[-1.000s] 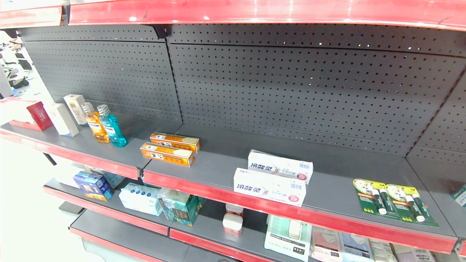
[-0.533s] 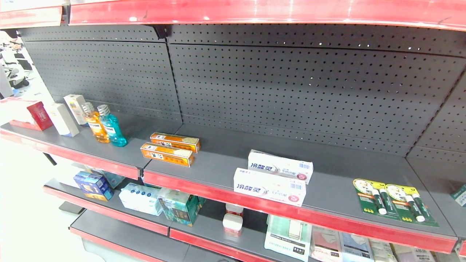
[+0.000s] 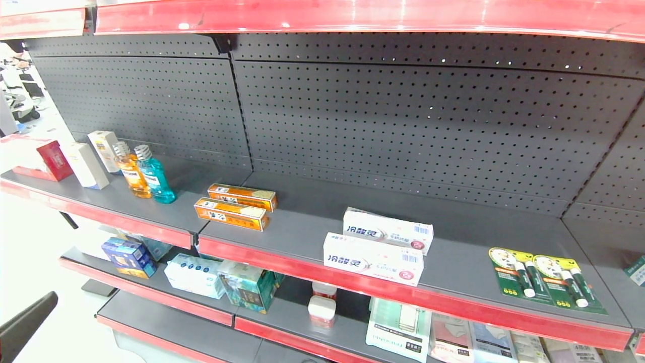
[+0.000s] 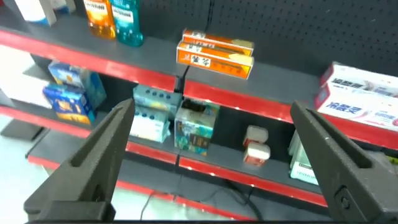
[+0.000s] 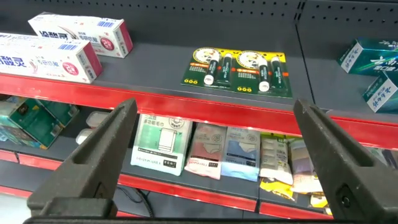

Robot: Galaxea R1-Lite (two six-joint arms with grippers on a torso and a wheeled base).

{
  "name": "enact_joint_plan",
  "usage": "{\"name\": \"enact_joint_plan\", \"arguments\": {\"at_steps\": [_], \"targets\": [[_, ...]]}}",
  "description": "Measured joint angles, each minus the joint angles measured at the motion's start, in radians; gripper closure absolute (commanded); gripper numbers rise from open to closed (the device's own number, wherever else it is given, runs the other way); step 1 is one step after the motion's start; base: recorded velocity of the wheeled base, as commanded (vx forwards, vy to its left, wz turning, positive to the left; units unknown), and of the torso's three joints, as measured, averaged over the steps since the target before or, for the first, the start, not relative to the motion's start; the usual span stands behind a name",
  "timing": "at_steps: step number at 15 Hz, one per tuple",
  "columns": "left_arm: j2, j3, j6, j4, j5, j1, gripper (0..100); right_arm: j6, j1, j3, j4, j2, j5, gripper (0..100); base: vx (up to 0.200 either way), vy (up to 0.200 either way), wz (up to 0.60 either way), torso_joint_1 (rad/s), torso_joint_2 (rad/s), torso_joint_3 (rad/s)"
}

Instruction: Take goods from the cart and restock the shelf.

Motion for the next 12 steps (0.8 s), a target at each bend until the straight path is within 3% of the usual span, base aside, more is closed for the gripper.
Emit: {"name": "enact_joint_plan", "arguments": {"at_steps": [7,12], "targets": [[0.139,0.0,0.001,-0.004,0.005,0.006,0,-0.001,0.0,0.0,0.0,0.001,0.0,0,0.0,0.0,0.0,0.0,0.0,0.0],[0.171,0.002,0.001,-0.004,0.004,0.006,0,-0.001,0.0,0.0,0.0,0.001,0.0,0,0.0,0.0,-0.6,0.003,0.0,0.0]]}}
